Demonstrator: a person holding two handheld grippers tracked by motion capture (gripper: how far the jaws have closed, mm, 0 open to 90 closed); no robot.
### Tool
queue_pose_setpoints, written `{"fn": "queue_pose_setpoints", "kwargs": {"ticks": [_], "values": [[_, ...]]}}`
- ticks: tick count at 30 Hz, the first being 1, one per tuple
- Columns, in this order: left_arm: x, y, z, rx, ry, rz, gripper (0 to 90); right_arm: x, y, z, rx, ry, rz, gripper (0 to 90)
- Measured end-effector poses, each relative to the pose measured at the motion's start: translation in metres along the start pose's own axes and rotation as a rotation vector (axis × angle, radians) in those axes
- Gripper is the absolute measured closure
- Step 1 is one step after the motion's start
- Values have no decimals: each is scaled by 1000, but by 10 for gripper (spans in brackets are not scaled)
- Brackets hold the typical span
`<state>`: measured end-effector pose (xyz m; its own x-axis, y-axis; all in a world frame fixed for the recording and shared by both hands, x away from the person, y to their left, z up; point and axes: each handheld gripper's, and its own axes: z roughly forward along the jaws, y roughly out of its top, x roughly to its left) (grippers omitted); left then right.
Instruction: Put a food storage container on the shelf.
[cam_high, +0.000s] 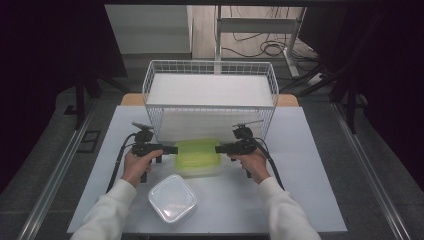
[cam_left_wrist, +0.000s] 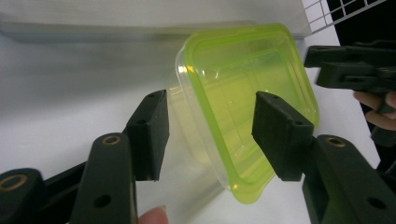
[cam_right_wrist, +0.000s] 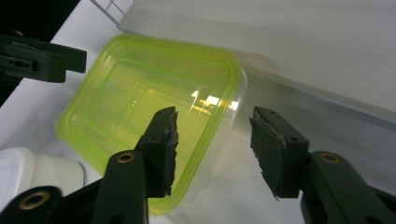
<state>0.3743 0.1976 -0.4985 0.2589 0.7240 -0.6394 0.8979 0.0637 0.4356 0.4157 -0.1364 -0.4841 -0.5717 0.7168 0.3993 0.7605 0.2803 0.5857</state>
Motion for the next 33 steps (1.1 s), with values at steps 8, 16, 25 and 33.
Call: {"fn": "queue_pose_setpoints", "kwargs": {"ticks": [8, 16, 25, 33], "values": [[6, 1, 9, 45, -40, -19, 529, -3, 0, 12, 54, 29, 43, 595], [9, 0, 14, 78, -69, -51, 713, -13, -5, 16, 63, 135, 173, 724], [8, 1, 12, 36, -99, -58, 787, -15, -10, 9, 16, 166, 199, 779], [-1, 0, 3, -3, -107, 11, 793, -6, -9, -3, -35, 155, 133, 788]]}}
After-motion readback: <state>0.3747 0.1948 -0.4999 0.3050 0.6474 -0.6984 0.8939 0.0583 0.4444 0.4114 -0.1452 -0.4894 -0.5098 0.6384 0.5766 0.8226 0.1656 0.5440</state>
